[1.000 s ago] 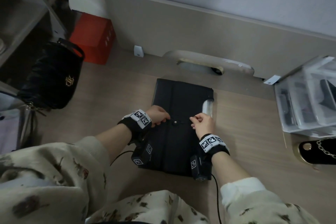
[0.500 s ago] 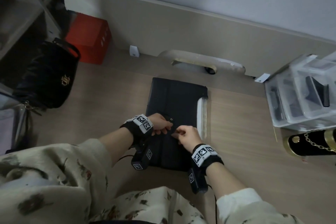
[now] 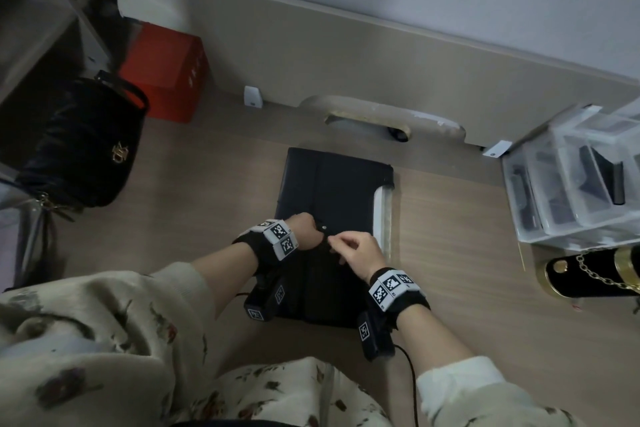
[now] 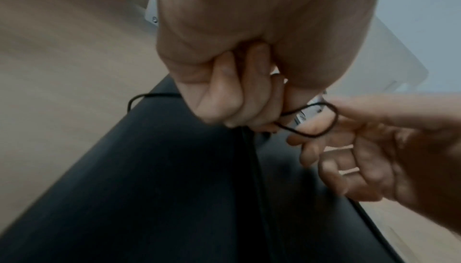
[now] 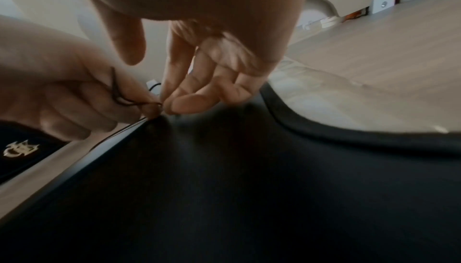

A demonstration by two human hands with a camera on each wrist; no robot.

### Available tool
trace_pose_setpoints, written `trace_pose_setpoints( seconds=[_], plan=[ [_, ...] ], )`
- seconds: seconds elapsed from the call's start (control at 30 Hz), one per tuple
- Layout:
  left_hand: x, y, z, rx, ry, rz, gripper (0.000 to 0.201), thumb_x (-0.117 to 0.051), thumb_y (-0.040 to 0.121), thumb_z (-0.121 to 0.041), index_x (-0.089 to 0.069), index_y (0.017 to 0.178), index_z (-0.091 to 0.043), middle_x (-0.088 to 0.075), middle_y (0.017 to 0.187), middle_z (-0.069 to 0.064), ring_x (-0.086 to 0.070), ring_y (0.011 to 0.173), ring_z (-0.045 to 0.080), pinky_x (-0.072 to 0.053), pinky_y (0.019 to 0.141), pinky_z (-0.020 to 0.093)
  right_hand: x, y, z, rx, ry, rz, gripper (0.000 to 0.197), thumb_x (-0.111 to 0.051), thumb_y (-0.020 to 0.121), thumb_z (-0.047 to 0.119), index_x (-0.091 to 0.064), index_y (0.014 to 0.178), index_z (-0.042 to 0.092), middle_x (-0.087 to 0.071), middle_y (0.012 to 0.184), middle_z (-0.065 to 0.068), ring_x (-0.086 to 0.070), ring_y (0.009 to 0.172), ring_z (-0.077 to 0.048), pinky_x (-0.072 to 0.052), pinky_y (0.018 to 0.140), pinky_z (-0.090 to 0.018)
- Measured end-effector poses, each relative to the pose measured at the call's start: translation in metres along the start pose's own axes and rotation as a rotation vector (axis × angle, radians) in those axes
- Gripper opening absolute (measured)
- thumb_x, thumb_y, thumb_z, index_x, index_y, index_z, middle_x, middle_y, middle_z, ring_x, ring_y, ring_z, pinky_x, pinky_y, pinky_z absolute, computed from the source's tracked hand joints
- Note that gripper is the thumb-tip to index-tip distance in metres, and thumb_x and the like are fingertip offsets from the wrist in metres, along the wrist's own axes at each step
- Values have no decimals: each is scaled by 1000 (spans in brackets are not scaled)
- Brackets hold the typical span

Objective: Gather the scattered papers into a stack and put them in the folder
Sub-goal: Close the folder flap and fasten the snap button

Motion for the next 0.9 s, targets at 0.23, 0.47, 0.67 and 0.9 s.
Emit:
trace_pose_setpoints(
  seconds=[0.23, 0.47, 0.67, 0.9],
  plan=[
    [16, -4, 9, 27, 48, 196, 29, -55, 90, -35, -57, 69, -15, -49, 56, -1, -45, 46, 13, -35, 43, 20, -1, 14, 10, 78, -153, -72, 23, -55, 93, 25, -66, 110, 33, -62, 103, 13, -59, 84, -10, -52, 82, -29],
    [29, -8, 21, 106, 29, 277, 23, -60, 84, -26, -51, 65, -16, -44, 55, -2, -38, 46, 12, -29, 43, 20, -1, 17, 16, 118, -226, -91, 15, -59, 91, 23, -64, 103, 30, -60, 96, 12, -58, 80, -9, -54, 75, -32],
    [47, 3, 37, 197, -292, 197, 13, -57, 85, -23, -53, 74, -18, -44, 62, -3, -32, 44, 10, -23, 39, 15, -3, 19, 13, 139, -257, -90, 14, -63, 89, 25, -69, 100, 29, -54, 99, 19, -55, 79, -7, -52, 74, -27],
    [47, 15, 32, 207, -329, 20, 13, -60, 85, -16, -53, 75, -11, -48, 68, 3, -41, 51, 16, -29, 41, 19, -3, 20, 8, 116, -270, -72, 21, -62, 90, 28, -70, 108, 32, -54, 104, 21, -52, 86, -2, -45, 74, -18]
  ],
)
Point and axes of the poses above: each hand's wrist, its own y-axis towards the middle knuckle, its own x-axis out of the back of the hand, z = x × y, the point moved 4 cm from there along y, towards the middle knuckle
